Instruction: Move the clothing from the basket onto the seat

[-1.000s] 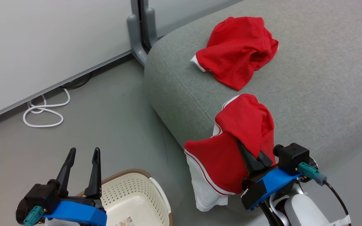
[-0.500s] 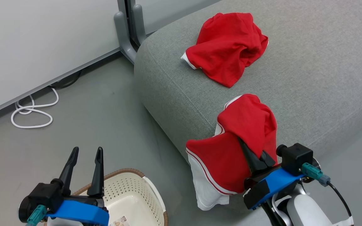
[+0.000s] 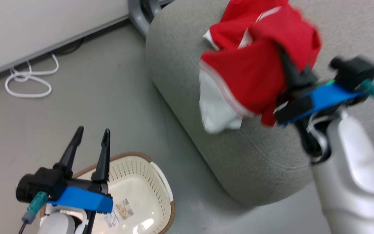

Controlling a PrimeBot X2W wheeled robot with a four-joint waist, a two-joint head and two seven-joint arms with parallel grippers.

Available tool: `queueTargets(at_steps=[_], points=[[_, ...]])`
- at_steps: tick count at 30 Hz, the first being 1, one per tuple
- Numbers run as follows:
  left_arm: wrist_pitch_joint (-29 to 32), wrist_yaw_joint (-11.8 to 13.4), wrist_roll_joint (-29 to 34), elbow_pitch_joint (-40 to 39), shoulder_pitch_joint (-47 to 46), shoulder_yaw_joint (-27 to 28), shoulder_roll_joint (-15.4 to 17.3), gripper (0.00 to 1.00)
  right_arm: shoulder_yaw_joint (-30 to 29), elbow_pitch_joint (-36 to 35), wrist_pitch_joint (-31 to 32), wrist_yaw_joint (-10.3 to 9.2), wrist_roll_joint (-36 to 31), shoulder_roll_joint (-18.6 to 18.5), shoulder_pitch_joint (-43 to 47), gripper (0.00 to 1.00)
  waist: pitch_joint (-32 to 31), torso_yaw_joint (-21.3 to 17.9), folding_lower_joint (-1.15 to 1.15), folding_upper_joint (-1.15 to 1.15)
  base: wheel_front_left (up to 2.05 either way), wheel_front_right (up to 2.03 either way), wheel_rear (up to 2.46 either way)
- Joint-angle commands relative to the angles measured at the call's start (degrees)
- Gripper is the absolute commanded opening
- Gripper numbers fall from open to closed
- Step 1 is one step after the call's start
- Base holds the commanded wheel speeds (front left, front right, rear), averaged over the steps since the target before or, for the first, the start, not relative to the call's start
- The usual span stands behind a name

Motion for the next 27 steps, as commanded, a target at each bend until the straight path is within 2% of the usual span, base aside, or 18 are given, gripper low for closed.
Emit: queueTargets(at_steps=[1,8,16,21,27], points=[[-0.1,-0.2,0.2,-0.4,-1.8,-0.6,0.7,1.0,-1.8,0.1,0.7,0.03,0.0,-0.3,-3.4,0.0,3.9,3.1,-0.01,0.0,0.0,0.0,0.0],[0.4,-0.5,0.4,-2.1,-8.3,-2.6,2.7,1.0,-11.9,0.4,5.8,0.02,-2.0,-8.0,-19.9,0.0,13.4,8.5,-0.01,0.0,0.0,0.0,0.0],[1.2,-0.6,1.0,-7.5,-13.3,-3.3,5.4,1.0,-28.0,3.5,8.9,0.03,-2.7,-15.8,-33.4,0.0,24.5,13.5,-0.01,0.0,0.0,0.0,0.0],[0.9,-0.5,1.0,-9.9,-14.7,-3.2,6.1,1.0,-33.8,9.7,8.0,0.02,-4.9,-18.5,-34.2,0.0,28.0,15.7,-0.01,0.0,0.0,0.0,0.0],[0.4,-0.3,0.7,-10.1,-14.9,-3.5,5.5,1.0,-38.7,18.2,6.4,0.02,-8.1,-18.5,-30.6,0.0,28.4,17.8,-0.01,0.0,0.0,0.0,0.0]])
